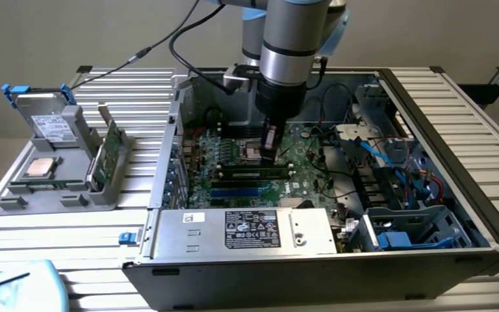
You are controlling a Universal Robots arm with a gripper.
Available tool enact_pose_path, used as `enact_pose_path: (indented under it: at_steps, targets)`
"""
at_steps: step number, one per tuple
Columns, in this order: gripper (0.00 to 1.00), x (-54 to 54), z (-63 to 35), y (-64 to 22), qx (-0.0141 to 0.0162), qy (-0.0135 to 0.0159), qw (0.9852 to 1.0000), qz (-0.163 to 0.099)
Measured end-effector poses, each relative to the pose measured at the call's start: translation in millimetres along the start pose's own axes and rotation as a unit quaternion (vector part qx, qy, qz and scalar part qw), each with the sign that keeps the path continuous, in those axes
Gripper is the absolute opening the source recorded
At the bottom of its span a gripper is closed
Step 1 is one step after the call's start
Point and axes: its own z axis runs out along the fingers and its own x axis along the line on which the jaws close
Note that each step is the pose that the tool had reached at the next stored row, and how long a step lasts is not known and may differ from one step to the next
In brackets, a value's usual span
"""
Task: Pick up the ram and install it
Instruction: 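Press down the ram until it locks into place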
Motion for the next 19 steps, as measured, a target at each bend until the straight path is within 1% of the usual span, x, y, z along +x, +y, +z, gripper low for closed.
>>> enact_pose_path:
  at_steps: [5,10,14,16,19]
  targets:
    - [0.11,0.0,0.0,0.0,0.0002,-0.0025,0.9994,0.034]
    - [0.11,0.0,0.0,0.0,0.0003,-0.0052,0.9977,0.068]
    - [0.11,0.0,0.0,0.0,0.0004,-0.0071,0.9955,0.094]
    - [0.11,0.0,0.0,0.0,0.0002,-0.008,0.9942,0.108]
    - [0.11,0.0,-0.1,0.1,-0.0009,-0.0091,0.9916,0.129]
